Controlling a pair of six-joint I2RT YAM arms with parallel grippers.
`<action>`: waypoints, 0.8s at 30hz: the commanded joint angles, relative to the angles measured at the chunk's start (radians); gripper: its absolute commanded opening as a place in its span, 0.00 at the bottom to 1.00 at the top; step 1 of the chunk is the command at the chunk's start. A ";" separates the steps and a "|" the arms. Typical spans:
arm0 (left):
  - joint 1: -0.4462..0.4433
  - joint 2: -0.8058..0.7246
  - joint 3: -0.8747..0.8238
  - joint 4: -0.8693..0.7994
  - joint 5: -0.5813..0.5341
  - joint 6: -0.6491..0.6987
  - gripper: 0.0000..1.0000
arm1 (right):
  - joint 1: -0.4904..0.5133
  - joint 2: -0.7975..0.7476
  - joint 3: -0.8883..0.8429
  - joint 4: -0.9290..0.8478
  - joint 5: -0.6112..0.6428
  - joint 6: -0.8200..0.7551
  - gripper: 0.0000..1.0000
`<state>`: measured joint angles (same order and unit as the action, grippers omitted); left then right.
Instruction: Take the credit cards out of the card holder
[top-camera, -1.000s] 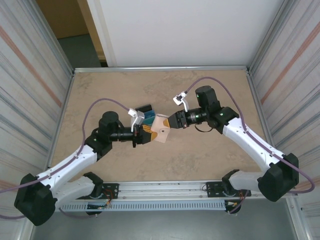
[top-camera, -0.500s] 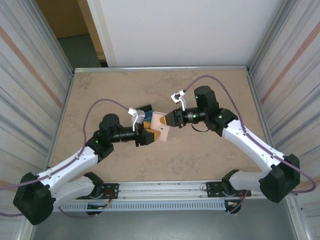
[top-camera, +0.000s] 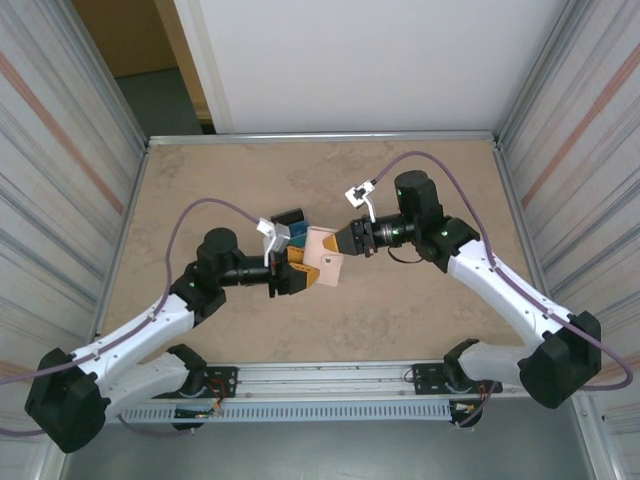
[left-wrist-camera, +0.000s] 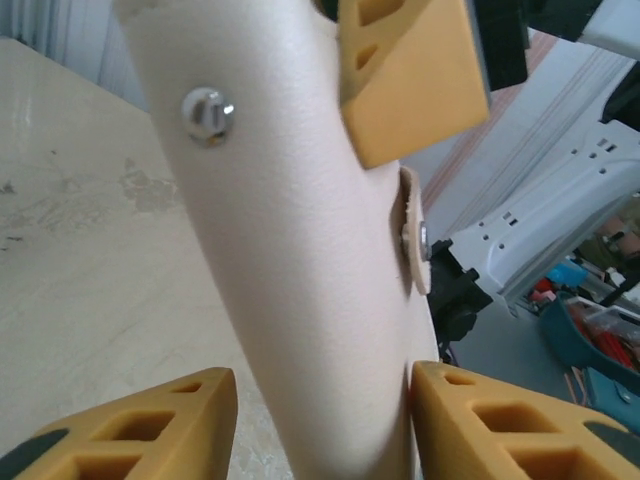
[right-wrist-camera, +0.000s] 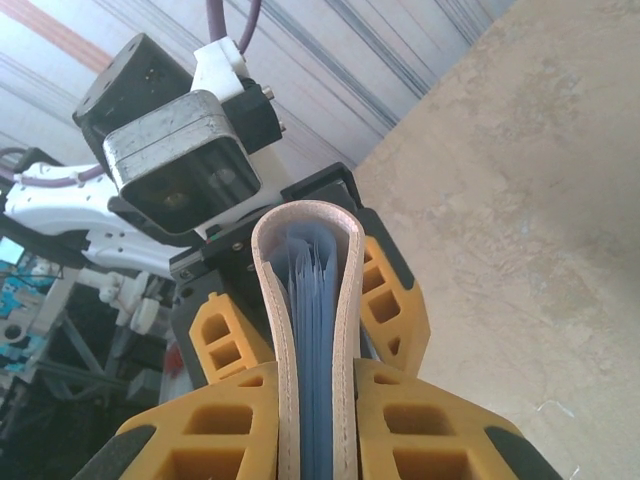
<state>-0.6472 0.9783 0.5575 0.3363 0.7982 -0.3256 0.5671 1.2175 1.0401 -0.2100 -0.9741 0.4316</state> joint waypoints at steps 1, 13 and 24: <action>0.007 0.018 -0.011 0.023 0.044 0.011 0.40 | -0.006 -0.002 0.004 0.015 -0.063 -0.022 0.14; -0.027 -0.020 0.003 -0.066 -0.257 0.008 0.00 | 0.011 -0.039 0.018 -0.113 0.363 -0.002 0.52; -0.063 -0.044 -0.049 0.005 -0.531 -0.079 0.00 | 0.200 -0.116 0.020 -0.159 0.908 0.088 0.46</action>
<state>-0.7025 0.9440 0.5117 0.2710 0.3389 -0.3779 0.7116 1.1145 1.0405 -0.3401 -0.2684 0.4885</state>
